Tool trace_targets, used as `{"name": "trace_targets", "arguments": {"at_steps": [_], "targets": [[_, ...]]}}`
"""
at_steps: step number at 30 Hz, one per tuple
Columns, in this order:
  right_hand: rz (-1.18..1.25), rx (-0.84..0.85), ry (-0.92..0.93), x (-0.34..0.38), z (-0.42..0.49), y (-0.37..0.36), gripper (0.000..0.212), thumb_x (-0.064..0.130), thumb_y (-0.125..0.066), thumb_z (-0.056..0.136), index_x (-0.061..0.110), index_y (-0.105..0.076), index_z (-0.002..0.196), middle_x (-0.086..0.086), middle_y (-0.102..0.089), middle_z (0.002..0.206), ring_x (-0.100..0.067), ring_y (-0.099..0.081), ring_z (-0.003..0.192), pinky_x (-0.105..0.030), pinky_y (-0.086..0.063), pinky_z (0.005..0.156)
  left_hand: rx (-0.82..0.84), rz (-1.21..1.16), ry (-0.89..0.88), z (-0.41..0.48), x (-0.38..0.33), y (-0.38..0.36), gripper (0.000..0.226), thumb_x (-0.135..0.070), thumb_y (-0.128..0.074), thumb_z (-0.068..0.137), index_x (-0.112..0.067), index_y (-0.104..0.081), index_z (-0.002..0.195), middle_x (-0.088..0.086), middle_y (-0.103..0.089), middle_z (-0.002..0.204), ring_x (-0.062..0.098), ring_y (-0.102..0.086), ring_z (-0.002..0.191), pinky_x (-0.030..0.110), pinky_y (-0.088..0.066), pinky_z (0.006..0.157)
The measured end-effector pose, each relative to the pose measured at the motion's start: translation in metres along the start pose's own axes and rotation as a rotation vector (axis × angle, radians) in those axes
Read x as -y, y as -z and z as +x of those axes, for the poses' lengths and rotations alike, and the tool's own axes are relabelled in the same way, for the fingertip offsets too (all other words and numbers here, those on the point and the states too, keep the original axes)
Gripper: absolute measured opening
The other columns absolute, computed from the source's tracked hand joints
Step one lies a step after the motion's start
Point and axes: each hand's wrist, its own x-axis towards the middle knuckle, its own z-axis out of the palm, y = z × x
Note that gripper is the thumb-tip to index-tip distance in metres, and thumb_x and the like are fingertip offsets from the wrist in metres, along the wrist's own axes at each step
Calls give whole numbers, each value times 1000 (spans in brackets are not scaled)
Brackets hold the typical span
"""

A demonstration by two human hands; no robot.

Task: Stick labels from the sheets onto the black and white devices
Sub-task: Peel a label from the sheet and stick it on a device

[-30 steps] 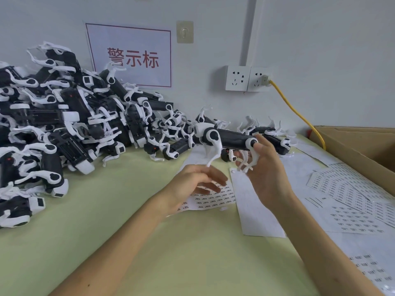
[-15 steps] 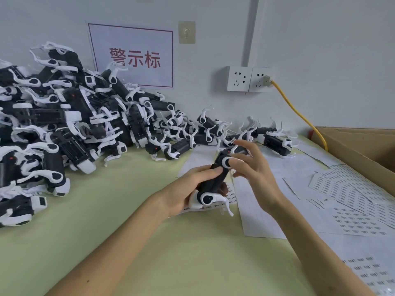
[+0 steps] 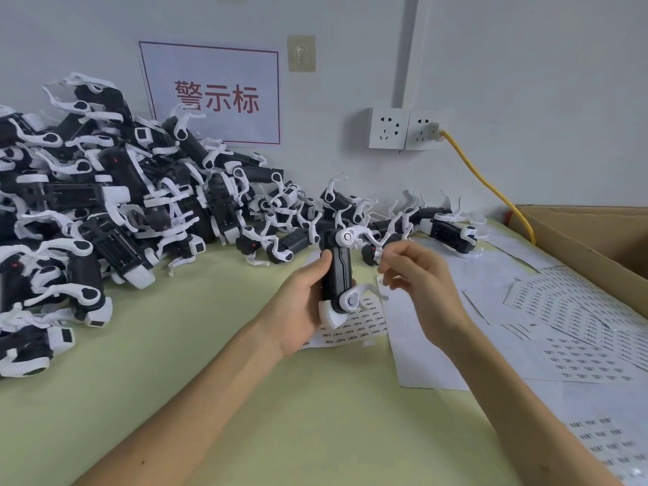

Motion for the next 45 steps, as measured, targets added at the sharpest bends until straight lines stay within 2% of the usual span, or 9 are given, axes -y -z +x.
{"name": "trace_targets", "arguments": {"at_steps": [6,11,14,18,22,30,37,40,45], "targets": [[-71,140,59,0,-6,-9,14,8,-65,96,11,-67,83,5,-66,75,-6,-59,70,-13,-46,68,18,125,-44,-3,5,-4,45,-37,-43,104,-7,-61,133,12,-66,117,21,-61,107,39,-47,101],[-198,115,126,-3,-6,-11,15,7,-61,100,9,-67,87,0,-64,76,-16,-58,72,-29,-49,71,10,200,-62,-5,7,-6,49,-36,-46,104,-5,-58,139,16,-66,134,27,-59,117,42,-42,101],[-282,94,170,-4,-7,-11,18,9,-60,101,16,-66,86,6,-64,75,-15,-60,70,-35,-50,72,-5,225,-64,-6,7,-8,50,-35,-47,103,-2,-56,140,14,-66,127,27,-57,114,42,-39,95],[-296,74,187,-5,-8,-12,18,10,-61,101,19,-65,86,11,-64,74,-10,-58,68,-24,-48,69,-21,239,-71,-5,8,-8,46,-32,-46,106,-2,-56,139,19,-66,130,26,-58,114,42,-40,96],[-316,61,195,-7,-7,-12,18,12,-62,101,20,-65,85,15,-61,72,-9,-54,65,-22,-45,67,-23,243,-68,-6,8,-9,44,-31,-48,105,-2,-57,137,12,-67,118,26,-58,110,40,-45,93],[-359,29,216,-6,-7,-14,20,14,-62,101,23,-63,83,20,-59,66,-4,-49,59,-14,-40,61,-68,287,-87,-7,10,-12,38,-24,-47,108,-2,-56,138,14,-65,124,25,-59,111,43,-45,96],[-340,-19,198,-6,-7,-14,19,15,-64,100,21,-63,82,20,-54,54,-3,-46,51,-11,-34,52,-88,297,-102,-7,11,-13,39,-23,-50,107,2,-54,136,20,-61,125,26,-57,114,57,-39,113],[-336,-25,198,-6,-8,-15,19,14,-65,100,20,-63,82,21,-54,54,-3,-46,50,-10,-33,52,-92,312,-101,-7,11,-13,39,-23,-49,107,2,-55,136,30,-58,134,27,-58,115,60,-39,115],[-341,-29,203,-7,-7,-14,19,15,-65,99,22,-63,82,22,-54,55,-4,-46,51,-11,-33,52,-86,324,-104,-7,12,-13,37,-23,-50,107,0,-56,135,27,-58,138,26,-60,115,58,-41,114]]}}
